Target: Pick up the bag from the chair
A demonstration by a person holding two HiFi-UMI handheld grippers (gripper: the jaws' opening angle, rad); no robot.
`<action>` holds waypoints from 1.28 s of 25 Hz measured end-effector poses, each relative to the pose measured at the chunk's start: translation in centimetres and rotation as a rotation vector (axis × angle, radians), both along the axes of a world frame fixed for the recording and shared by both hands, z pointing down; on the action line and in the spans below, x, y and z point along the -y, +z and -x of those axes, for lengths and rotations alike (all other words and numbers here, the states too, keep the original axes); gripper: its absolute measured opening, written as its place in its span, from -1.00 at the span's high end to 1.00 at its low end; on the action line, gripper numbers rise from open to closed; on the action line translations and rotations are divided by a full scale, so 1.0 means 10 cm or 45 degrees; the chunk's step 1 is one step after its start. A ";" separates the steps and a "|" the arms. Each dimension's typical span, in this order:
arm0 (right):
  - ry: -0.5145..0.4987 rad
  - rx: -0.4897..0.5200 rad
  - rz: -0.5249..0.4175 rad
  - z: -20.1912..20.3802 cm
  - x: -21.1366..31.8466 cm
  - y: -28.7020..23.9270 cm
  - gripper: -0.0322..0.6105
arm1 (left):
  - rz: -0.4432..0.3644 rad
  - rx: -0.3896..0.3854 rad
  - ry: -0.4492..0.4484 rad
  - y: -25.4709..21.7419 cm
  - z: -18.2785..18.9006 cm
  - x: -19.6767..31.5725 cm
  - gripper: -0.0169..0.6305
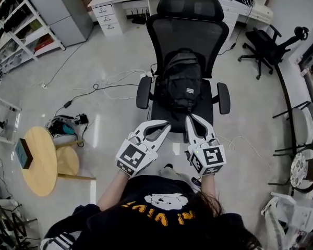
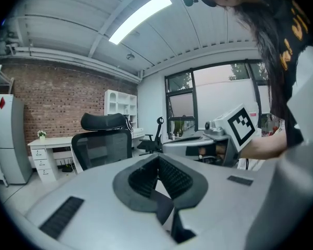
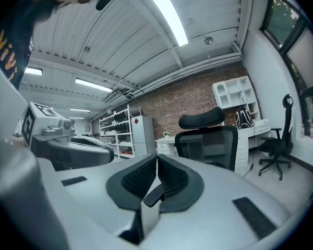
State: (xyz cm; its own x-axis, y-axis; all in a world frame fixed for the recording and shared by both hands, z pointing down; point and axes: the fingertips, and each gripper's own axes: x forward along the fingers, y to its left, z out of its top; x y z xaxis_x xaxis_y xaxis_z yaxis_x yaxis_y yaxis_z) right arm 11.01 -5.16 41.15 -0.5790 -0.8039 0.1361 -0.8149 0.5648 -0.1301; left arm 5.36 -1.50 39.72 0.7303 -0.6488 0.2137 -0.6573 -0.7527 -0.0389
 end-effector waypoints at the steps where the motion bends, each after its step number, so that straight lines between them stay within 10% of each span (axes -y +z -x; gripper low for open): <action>1: 0.001 0.006 0.006 -0.01 0.00 0.02 0.89 | 0.004 0.007 -0.002 0.01 0.00 0.00 0.92; 14: 0.034 -0.024 0.036 -0.06 0.34 0.20 0.89 | 0.040 -0.003 0.019 0.18 0.06 0.45 0.92; 32: 0.096 -0.224 0.117 0.04 2.14 0.62 0.89 | 0.059 -0.044 0.168 0.31 0.29 2.09 0.92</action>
State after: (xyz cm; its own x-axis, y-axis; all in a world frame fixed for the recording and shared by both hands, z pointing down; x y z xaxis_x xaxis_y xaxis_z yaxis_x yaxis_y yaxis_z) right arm 10.63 -26.54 47.31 -0.4784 -0.8236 0.3046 -0.8691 0.4937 -0.0302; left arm 2.49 -22.41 42.85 0.8159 -0.5368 0.2147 -0.5530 -0.8330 0.0188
